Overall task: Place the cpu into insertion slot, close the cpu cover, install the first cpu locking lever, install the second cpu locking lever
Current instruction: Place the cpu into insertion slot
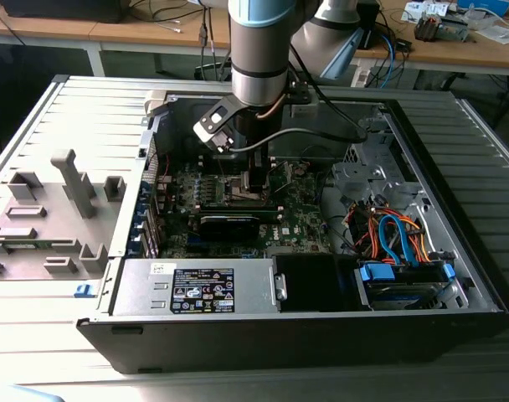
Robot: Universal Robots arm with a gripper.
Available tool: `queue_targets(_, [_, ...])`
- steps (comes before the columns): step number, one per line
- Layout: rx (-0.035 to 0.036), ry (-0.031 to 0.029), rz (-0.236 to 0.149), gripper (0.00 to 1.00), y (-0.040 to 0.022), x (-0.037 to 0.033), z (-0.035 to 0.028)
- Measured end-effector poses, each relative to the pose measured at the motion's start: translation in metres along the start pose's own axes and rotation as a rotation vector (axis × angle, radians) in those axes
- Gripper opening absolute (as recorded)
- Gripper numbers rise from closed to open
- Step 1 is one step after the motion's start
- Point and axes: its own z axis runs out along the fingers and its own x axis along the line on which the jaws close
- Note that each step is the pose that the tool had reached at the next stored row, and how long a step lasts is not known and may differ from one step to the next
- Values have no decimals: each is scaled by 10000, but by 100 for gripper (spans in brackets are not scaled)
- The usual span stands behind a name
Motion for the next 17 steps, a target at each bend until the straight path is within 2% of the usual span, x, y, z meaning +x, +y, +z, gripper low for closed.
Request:
queue_targets(1, [0,0,0,55,0,0,1])
queue_targets(3, [0,0,0,55,-2,0,44])
queue_targets(14, [0,0,2,55,-13,1,58])
queue_targets(15, [-4,-189,-90,55,-76,77,63])
queue_targets(16, [-10,-247,-321,55,-84,120,73])
queue_targets(17, [-11,-246,-361,55,-144,120,140])
